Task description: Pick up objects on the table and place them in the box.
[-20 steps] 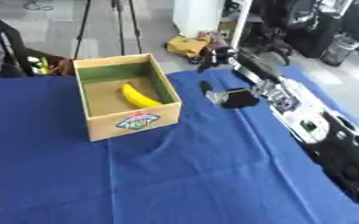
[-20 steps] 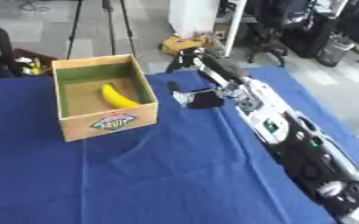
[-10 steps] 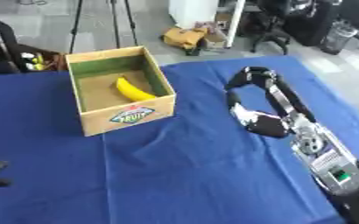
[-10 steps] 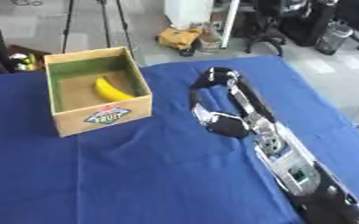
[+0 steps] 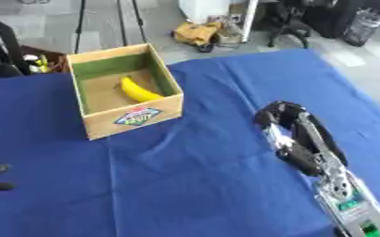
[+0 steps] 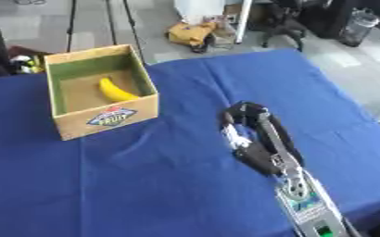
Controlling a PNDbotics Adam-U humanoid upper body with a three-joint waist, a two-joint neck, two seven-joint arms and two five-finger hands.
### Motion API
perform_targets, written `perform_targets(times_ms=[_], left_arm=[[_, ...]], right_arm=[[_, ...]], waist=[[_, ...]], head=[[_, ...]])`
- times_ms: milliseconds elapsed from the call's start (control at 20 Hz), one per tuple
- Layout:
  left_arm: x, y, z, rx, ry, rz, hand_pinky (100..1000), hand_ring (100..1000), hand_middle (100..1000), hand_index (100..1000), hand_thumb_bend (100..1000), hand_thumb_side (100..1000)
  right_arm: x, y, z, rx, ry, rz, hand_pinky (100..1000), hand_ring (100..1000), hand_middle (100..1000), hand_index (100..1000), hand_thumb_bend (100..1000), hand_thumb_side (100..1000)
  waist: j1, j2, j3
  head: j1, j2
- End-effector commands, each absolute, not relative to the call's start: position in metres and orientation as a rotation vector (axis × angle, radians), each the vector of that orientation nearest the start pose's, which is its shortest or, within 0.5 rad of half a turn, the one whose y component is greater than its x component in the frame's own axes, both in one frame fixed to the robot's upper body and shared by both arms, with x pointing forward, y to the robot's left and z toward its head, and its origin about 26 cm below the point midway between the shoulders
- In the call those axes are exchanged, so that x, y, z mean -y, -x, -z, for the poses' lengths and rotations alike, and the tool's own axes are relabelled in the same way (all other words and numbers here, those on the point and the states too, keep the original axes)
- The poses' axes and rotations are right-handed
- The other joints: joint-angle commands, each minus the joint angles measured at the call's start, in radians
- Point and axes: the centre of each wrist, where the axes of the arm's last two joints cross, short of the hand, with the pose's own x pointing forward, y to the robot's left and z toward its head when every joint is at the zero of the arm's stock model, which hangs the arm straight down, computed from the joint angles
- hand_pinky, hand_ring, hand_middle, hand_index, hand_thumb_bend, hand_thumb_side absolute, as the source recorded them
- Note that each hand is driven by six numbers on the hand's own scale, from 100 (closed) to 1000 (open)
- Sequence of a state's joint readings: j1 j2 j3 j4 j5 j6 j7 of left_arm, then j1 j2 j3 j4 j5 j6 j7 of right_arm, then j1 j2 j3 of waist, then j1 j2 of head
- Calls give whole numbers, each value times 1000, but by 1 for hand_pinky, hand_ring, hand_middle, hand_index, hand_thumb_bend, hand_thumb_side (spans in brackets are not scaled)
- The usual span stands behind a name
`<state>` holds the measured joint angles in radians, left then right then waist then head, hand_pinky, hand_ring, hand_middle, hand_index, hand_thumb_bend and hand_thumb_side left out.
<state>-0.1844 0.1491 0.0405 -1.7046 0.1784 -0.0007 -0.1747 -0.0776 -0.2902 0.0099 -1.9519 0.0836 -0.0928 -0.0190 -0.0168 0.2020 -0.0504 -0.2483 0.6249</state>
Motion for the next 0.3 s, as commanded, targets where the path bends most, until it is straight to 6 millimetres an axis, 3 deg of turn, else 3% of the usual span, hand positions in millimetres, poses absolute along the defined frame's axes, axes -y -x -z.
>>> perform_targets(times_ms=[50,300], left_arm=[[-266,-317,-86,1892,178,179,596,746,555,571,217,1000],[-266,-317,-86,1893,180,177,596,746,554,571,220,1000]], right_arm=[[279,-276,-132,2117,201,-310,675,636,561,618,100,644],[284,-276,-125,2090,129,-236,675,634,558,616,100,660]], waist=[[4,-17,-3],[1,-23,-7]], head=[[10,17],[17,24]])
